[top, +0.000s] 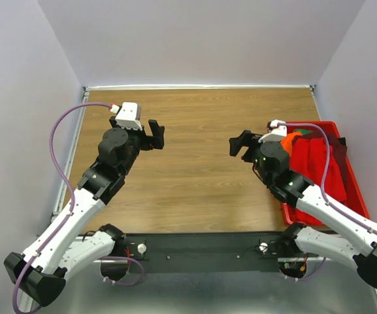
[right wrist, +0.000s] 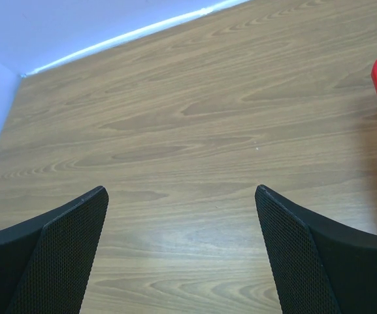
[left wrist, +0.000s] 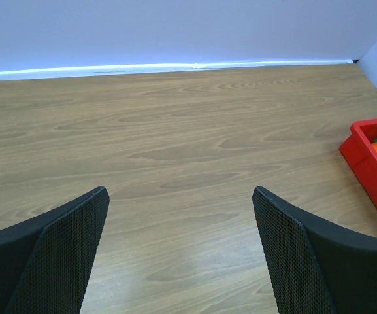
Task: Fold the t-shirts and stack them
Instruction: Grab the tshirt from the pile
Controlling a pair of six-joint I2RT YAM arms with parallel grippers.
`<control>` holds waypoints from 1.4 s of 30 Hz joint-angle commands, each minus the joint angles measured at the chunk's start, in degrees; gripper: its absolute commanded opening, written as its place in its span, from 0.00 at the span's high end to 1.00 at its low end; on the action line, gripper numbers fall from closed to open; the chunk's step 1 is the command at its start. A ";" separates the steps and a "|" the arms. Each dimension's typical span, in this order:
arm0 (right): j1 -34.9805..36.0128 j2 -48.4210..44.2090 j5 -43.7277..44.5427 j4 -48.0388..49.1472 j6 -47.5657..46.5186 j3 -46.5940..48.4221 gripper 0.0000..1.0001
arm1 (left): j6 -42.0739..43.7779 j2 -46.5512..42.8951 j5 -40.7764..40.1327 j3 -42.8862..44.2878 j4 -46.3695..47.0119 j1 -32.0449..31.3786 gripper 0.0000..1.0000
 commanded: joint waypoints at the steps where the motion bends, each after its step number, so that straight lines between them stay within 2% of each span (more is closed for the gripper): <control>1: -0.02 0.16 2.97 -4.43 0.49 1.00 0.00 | 0.77 -0.12 0.99 0.11 0.84 0.02 0.01; 5: -0.02 4.37 4.29 -8.47 0.59 5.48 0.00 | 0.68 0.14 1.25 0.11 0.93 0.02 0.02; 7: -0.10 6.93 10.05 -11.28 2.51 7.68 0.00 | 0.59 0.23 1.43 0.11 0.84 0.02 0.02; 10: -3.17 11.67 13.61 -17.78 4.18 12.43 0.00 | 0.59 0.41 1.69 0.20 0.75 0.02 0.02; 12: -7.38 12.74 11.96 -21.49 5.15 14.02 0.00 | 0.59 0.50 1.78 0.20 0.75 0.02 0.01; 15: -22.11 10.82 2.74 -22.72 5.25 13.68 0.00 | 0.42 0.50 2.04 0.38 0.58 0.02 0.02; 19: -27.78 8.44 8.58 -26.14 6.91 13.32 0.00 | 0.42 0.32 2.22 0.46 0.49 0.02 0.02; 26: -30.86 6.58 14.58 -30.10 8.58 11.91 0.00 | 0.33 0.67 3.19 0.55 0.31 0.11 0.02; 39: -34.38 18.71 19.41 -31.34 13.68 12.70 0.00 | 0.59 0.76 4.94 0.73 0.49 0.11 0.02; 40: -34.56 19.41 19.59 -31.42 14.03 12.70 0.01 | 0.51 0.93 5.29 0.73 0.49 0.11 0.01; 42: -34.91 20.73 19.59 -31.34 15.09 12.27 0.10 | 0.42 1.29 5.65 0.73 0.40 0.11 0.02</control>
